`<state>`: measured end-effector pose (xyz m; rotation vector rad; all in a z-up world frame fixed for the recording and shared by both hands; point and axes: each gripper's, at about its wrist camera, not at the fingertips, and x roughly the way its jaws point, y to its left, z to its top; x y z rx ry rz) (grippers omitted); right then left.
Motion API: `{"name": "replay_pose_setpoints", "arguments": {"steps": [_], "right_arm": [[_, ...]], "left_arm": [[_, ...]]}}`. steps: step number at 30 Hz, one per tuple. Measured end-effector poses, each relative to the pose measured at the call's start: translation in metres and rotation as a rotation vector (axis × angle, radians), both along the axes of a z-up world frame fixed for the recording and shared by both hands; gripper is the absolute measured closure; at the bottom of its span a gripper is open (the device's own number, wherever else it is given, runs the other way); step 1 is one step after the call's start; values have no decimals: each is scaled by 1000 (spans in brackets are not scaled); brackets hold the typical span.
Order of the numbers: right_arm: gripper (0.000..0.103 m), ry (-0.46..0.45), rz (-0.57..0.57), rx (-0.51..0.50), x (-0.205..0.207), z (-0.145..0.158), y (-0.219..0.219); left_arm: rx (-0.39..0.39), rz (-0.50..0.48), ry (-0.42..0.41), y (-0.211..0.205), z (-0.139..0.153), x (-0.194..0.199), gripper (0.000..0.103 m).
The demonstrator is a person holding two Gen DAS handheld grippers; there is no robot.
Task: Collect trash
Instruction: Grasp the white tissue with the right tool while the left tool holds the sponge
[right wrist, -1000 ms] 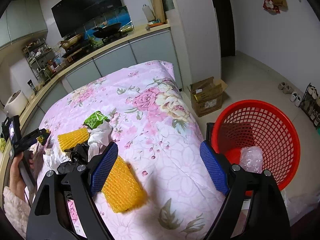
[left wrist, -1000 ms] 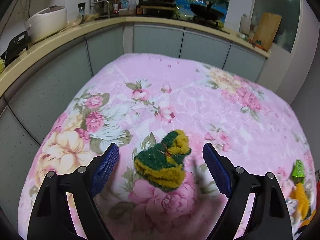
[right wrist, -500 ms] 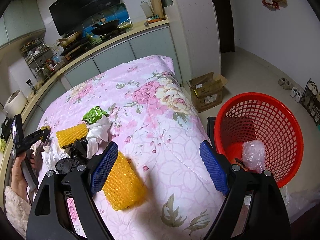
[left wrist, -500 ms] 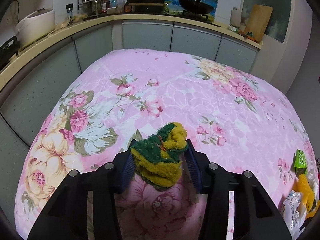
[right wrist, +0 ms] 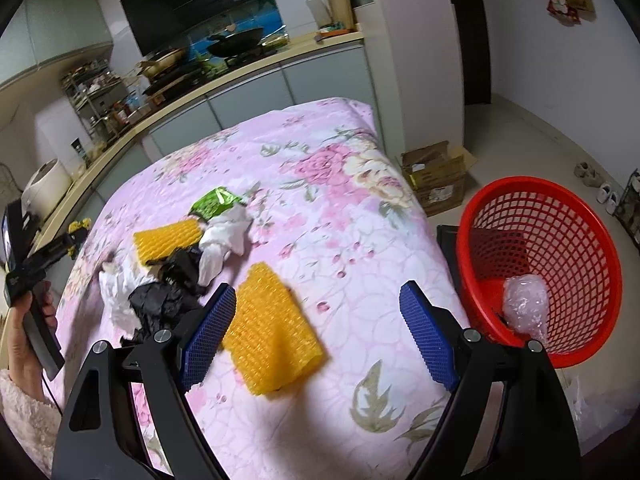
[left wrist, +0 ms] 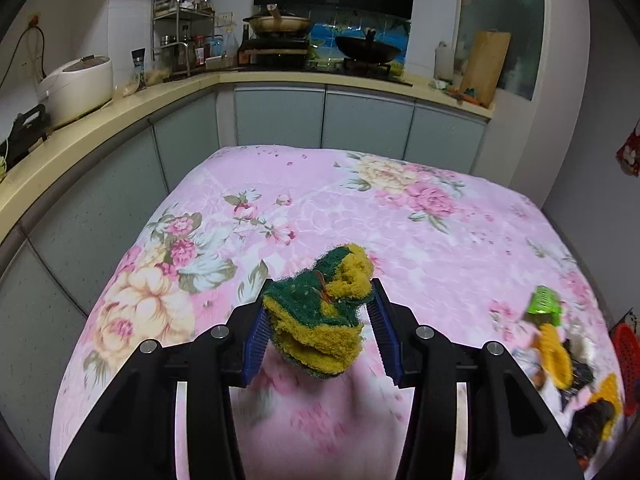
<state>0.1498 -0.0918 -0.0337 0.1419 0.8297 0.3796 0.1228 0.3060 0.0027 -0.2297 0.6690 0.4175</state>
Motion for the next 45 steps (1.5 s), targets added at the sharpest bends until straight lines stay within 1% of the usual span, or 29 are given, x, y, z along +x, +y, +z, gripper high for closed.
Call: {"name": "replay_pose_setpoints", "arguments": {"steps": [3, 7, 12, 14, 19, 25, 29, 31, 33, 34, 36, 37, 39, 40, 42, 43, 45], "right_arm": [[22, 1, 22, -3, -4, -2, 3], [22, 4, 49, -2, -9, -4, 5], [22, -8, 114, 8, -17, 3, 22], [22, -30, 154, 1, -20, 8, 34], [22, -56, 244, -1, -19, 18, 69], [22, -110, 394, -20, -24, 34, 130], [22, -114, 471, -46, -23, 29, 165], [22, -100, 497, -64, -20, 22, 178], [22, -63, 509, -80, -13, 10, 189], [24, -52, 509, -85, -11, 6, 191], [33, -34, 518, -105, -7, -1, 197], [35, -32, 527, -113, -6, -3, 200], [44, -32, 540, -127, -7, -6, 203], [46, -25, 547, -130, -7, -8, 205], [60, -14, 557, -130, -8, -10, 205], [63, -16, 559, -134, -8, -11, 205], [75, -19, 559, -137, -10, -9, 203]], "left_arm": [[-1, -9, -17, -12, 6, -13, 59], [20, -20, -34, -31, 13, -30, 58], [13, -30, -40, -47, 10, -48, 58], [19, -31, -30, -51, 5, -52, 58], [-13, -33, -18, -52, -5, -62, 58], [-10, -14, -17, -45, -8, -74, 58], [-23, 0, -27, -38, -8, -80, 58], [-28, 1, -35, -35, -7, -83, 58], [-31, 1, -37, -34, -8, -83, 58], [-33, 1, -37, -34, -8, -83, 58], [-38, 1, -37, -33, -9, -84, 58], [-40, 0, -36, -32, -10, -84, 58], [-47, -3, -33, -32, -12, -83, 58], [-51, -4, -33, -31, -13, -82, 58], [-55, -8, -31, -32, -14, -82, 58], [-54, -9, -30, -32, -14, -82, 58], [-53, -10, -30, -33, -14, -83, 58]]}}
